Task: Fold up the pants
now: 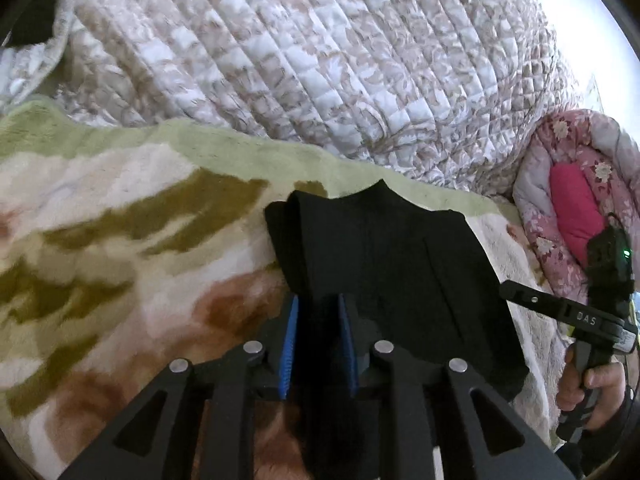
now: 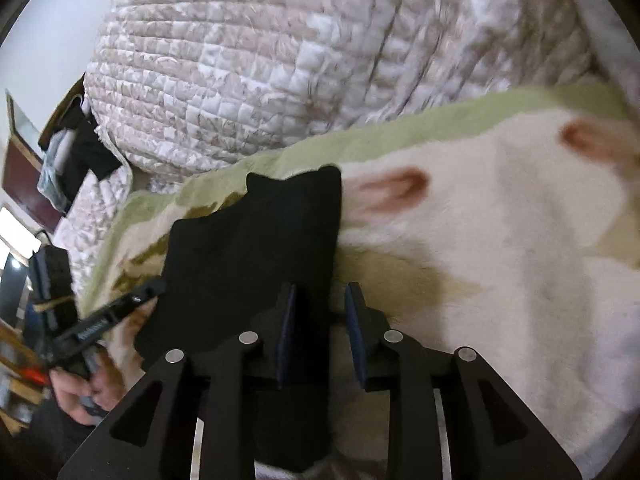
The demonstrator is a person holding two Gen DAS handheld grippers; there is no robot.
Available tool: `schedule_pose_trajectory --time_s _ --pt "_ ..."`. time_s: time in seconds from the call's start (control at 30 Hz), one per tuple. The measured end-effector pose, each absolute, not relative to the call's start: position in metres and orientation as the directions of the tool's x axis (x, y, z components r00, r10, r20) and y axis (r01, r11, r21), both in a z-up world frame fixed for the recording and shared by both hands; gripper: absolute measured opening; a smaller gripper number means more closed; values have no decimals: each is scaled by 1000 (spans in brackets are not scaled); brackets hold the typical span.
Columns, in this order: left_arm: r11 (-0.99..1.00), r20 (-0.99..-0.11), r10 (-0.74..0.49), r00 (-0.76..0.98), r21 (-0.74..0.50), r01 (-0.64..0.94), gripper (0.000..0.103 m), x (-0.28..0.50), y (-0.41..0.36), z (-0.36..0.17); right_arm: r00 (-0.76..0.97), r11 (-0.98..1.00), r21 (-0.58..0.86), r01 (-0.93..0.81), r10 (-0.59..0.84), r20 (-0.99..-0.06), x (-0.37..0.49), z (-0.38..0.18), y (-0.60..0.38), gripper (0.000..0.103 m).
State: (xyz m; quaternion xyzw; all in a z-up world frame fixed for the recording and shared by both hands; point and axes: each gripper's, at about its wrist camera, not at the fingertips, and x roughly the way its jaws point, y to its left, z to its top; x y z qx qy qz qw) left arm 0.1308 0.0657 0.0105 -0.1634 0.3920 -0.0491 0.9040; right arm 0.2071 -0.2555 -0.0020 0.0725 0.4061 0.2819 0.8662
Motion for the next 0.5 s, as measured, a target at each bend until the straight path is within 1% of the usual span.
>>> schedule_pose_trajectory --time_s 0.17,0.27,0.33,0.4,0.5 --pt "950 -633 -197 749 -312 -14 22 95 51 44 583 846 201 -495 494 -645 154 11 -238 25" --pt "958 -609 -200 767 -286 24 22 74 32 52 578 846 128 -517 455 -677 135 -3 -222 25" --pt "969 -638 -180 749 -245 23 22 68 19 40 557 849 93 -521 420 -717 132 -20 -215 25" --pt "971 -688 -169 706 -240 -2 22 70 14 21 561 848 61 -527 401 -724 130 -27 -213 25" --pt "981 -692 -124 712 -194 -17 22 63 8 22 564 850 64 -522 401 -722 125 -17 -215 25"
